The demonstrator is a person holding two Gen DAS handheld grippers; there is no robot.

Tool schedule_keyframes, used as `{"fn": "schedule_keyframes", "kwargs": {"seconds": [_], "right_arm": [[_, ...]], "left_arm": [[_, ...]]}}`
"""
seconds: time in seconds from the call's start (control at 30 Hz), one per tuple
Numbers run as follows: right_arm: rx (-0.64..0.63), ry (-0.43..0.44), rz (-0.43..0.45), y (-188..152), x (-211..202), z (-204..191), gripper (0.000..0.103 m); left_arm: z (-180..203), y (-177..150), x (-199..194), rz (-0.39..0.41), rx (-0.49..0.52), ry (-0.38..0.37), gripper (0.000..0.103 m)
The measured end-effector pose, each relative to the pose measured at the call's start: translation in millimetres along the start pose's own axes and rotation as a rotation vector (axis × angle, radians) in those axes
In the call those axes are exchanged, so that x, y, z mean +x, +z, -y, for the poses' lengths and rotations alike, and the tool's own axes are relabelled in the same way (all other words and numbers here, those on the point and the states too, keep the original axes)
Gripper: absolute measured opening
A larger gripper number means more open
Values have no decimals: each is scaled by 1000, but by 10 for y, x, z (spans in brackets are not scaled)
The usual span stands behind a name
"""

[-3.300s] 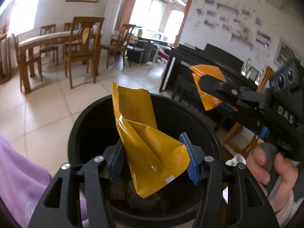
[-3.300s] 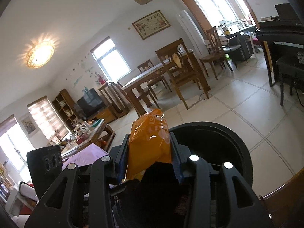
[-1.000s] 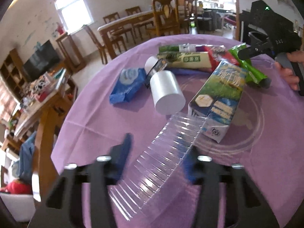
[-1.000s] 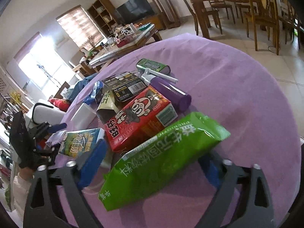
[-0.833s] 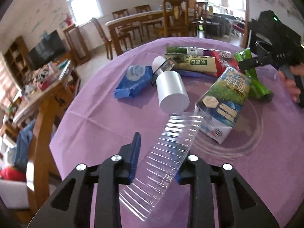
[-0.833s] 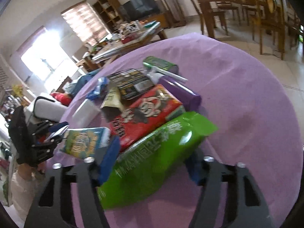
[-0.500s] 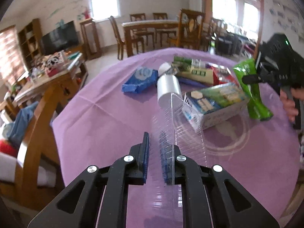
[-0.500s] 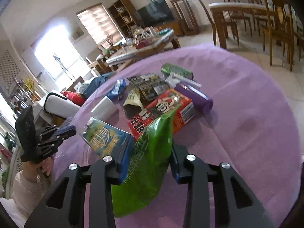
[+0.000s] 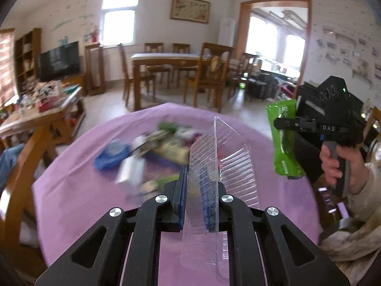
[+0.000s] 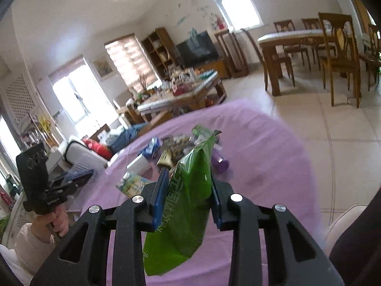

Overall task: Collect trash
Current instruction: 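Carry both items over the black bin and open both tools to drop them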

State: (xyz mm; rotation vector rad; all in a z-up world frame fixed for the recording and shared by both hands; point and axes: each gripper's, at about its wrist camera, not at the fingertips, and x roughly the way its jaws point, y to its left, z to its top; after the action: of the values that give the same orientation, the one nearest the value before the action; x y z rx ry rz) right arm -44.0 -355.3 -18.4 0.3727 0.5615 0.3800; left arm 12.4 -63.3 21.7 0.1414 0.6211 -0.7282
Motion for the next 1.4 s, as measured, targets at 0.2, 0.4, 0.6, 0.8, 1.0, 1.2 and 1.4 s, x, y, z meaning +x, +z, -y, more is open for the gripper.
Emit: {"fn": "schedule_keyframes", "kwargs": {"seconds": [0.2, 0.4, 0.6, 0.8, 1.0, 1.2, 1.4], "right_arm": [[23, -41, 130, 120, -621, 367, 32], [70, -143, 266, 159, -1234, 845, 32], [141, -280, 400, 84, -1787, 1337, 32], [225, -403, 486, -103, -2103, 1788, 32], [274, -457, 527, -188, -2255, 2063, 32], [297, -484, 555, -325, -2345, 2190, 32], [274, -568, 552, -408, -2423, 2210, 32]], "left_arm": [[656, 338, 517, -1, 42, -104, 12], [1528, 636, 1110, 6, 86, -242, 12], [2393, 866, 1807, 2, 99, -375, 12], [3246, 907, 2504, -47, 108, -453, 12], [3906, 777, 3091, -113, 125, -489, 12], [4195, 724, 3323, -134, 135, -494, 12], [4265, 713, 3430, -145, 138, -465, 12]]}}
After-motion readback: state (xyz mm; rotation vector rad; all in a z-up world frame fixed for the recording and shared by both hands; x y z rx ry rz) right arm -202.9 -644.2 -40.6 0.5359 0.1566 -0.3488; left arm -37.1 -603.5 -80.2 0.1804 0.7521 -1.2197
